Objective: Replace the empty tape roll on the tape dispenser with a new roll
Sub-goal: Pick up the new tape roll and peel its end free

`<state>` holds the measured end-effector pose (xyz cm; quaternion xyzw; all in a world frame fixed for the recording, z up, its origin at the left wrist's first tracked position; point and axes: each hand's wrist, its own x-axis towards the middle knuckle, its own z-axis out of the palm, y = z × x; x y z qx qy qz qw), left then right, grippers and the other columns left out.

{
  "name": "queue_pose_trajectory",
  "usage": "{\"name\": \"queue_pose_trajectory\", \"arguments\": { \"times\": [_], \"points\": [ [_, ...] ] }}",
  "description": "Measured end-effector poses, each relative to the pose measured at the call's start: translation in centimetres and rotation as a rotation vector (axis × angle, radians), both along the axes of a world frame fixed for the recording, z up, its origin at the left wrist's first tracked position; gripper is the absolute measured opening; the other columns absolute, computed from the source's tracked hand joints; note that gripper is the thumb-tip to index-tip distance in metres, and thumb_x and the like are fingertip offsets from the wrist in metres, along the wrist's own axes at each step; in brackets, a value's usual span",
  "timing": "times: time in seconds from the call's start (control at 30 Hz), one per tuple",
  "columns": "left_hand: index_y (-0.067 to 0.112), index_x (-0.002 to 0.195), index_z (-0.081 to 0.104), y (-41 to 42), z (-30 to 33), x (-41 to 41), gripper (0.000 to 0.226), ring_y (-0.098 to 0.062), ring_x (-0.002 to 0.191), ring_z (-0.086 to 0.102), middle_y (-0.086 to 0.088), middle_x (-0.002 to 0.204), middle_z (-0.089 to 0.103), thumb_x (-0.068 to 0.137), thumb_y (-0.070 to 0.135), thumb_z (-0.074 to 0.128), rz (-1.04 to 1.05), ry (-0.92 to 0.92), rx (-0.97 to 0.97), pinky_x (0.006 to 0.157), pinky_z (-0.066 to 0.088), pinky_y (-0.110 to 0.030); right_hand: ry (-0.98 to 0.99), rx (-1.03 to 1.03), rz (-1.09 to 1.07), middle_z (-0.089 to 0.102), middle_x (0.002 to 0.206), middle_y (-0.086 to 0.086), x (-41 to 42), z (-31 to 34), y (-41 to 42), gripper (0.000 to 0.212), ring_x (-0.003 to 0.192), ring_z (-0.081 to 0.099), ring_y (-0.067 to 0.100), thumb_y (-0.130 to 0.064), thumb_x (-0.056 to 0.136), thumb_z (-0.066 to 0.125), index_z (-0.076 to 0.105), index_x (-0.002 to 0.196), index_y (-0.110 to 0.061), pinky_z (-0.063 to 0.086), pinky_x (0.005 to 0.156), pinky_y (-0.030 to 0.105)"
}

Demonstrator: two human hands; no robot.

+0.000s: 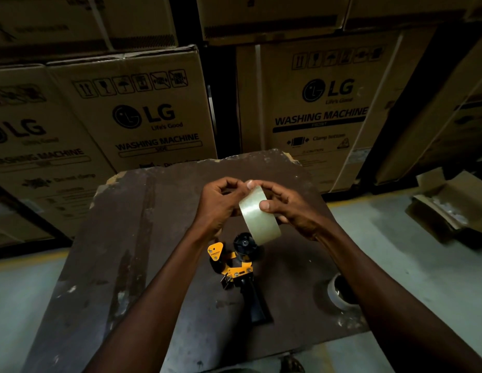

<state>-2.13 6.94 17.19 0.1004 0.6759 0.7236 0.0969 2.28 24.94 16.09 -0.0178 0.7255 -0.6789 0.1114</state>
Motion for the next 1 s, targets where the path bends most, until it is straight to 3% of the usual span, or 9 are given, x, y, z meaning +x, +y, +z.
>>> {"name": "queue_pose_trajectory", "arguments": {
  "times": [0.1, 0.17, 0.33, 0.43, 0.53, 0.6, 0.77, 0.9, 1.0],
  "points": [
    [-0.003, 0.09, 0.069, -0.2, -0.1, 0.1, 0.029, -0.016, 0.069, 0.069, -0.004, 0.078, 0.072, 0.082, 0.024, 0.076, -0.003, 0.005, -0.002, 0.058, 0.057, -0.033, -0.007, 0.024, 0.013, 0.065, 0.129, -0.007, 0.1, 0.1, 0.1, 0.064, 0.116, 0.065, 0.018, -0.05, 0.066, 0.075, 0.059, 0.127, -0.045, 0.053, 0.098, 0.052],
    [-0.003, 0.092, 0.07, -0.4, 0.0, 0.3, 0.035, -0.017, 0.072, 0.07, -0.005, 0.08, 0.073, 0.078, 0.029, 0.077, -0.025, 0.012, -0.006, 0.061, 0.058, -0.033, -0.015, 0.065, 0.008, 0.062, 0.134, -0.004, 0.0, 0.1, 0.3, 0.076, 0.119, 0.062, 0.019, -0.054, 0.065, 0.074, 0.055, 0.137, -0.038, 0.051, 0.1, 0.055],
    [0.017, 0.085, 0.076, -1.3, 0.1, 0.3, 0.018, -0.02, 0.083, 0.071, -0.005, 0.088, 0.074, 0.071, 0.03, 0.078, -0.141, -0.004, 0.019, 0.073, 0.06, -0.044, -0.019, 0.107, 0.019, 0.057, 0.14, -0.001, -0.1, 0.4, 0.8, 0.088, 0.123, 0.058, 0.019, -0.058, 0.065, 0.07, 0.047, 0.145, -0.033, 0.05, 0.101, 0.05],
    [0.017, 0.083, 0.077, -1.6, 0.2, 0.0, 0.017, -0.021, 0.085, 0.07, -0.005, 0.091, 0.073, 0.068, 0.025, 0.081, -0.176, 0.019, 0.003, 0.077, 0.059, -0.048, -0.004, 0.134, 0.03, 0.056, 0.142, -0.001, -0.3, 0.7, 0.9, 0.092, 0.123, 0.058, 0.015, -0.059, 0.062, 0.069, 0.046, 0.146, -0.03, 0.055, 0.091, 0.033],
    [-0.002, 0.084, 0.071, -1.4, 0.4, -0.1, 0.021, -0.011, 0.077, 0.068, -0.004, 0.091, 0.07, 0.073, 0.014, 0.079, -0.153, 0.049, -0.014, 0.063, 0.059, -0.03, 0.026, 0.178, 0.043, 0.052, 0.145, -0.001, -0.3, 1.3, 0.7, 0.095, 0.122, 0.055, 0.013, -0.059, 0.061, 0.068, 0.046, 0.147, -0.025, 0.046, 0.077, 0.018],
    [-0.008, 0.084, 0.068, -1.3, 0.4, -0.1, 0.015, -0.006, 0.07, 0.066, -0.006, 0.09, 0.069, 0.08, 0.004, 0.074, -0.139, 0.068, -0.01, 0.059, 0.055, -0.022, 0.023, 0.181, 0.034, 0.049, 0.149, 0.0, -0.4, 1.3, 0.7, 0.092, 0.126, 0.051, 0.014, -0.057, 0.064, 0.069, 0.045, 0.147, -0.023, 0.044, 0.079, 0.019],
    [0.007, 0.078, 0.071, -1.0, -0.5, -0.1, 0.006, -0.013, 0.074, 0.069, 0.002, 0.082, 0.074, 0.081, 0.008, 0.075, 0.026, 0.049, 0.074, 0.061, 0.057, -0.028, 0.019, 0.18, -0.037, 0.044, 0.154, -0.001, -0.4, 0.7, 0.2, 0.096, 0.131, 0.048, 0.012, -0.061, 0.068, 0.071, 0.039, 0.151, -0.026, 0.047, 0.092, 0.028],
    [0.004, 0.078, 0.065, -0.9, -1.1, 0.2, 0.011, -0.01, 0.068, 0.07, 0.001, 0.075, 0.074, 0.085, 0.007, 0.072, 0.121, 0.021, 0.084, 0.056, 0.058, -0.027, 0.01, 0.195, -0.105, 0.054, 0.143, 0.008, -0.3, -0.1, -0.5, 0.099, 0.124, 0.057, 0.019, -0.059, 0.065, 0.078, 0.038, 0.15, -0.03, 0.053, 0.098, 0.039],
    [0.003, 0.078, 0.063, -1.2, -1.2, 0.3, 0.013, -0.01, 0.064, 0.069, 0.001, 0.067, 0.072, 0.088, 0.008, 0.069, 0.091, 0.029, 0.046, 0.054, 0.057, -0.026, 0.037, 0.184, -0.087, 0.057, 0.131, 0.003, -0.4, 0.0, -0.5, 0.086, 0.12, 0.058, 0.017, -0.035, 0.078, 0.081, 0.038, 0.151, -0.025, 0.053, 0.089, 0.028]
  ]
}}
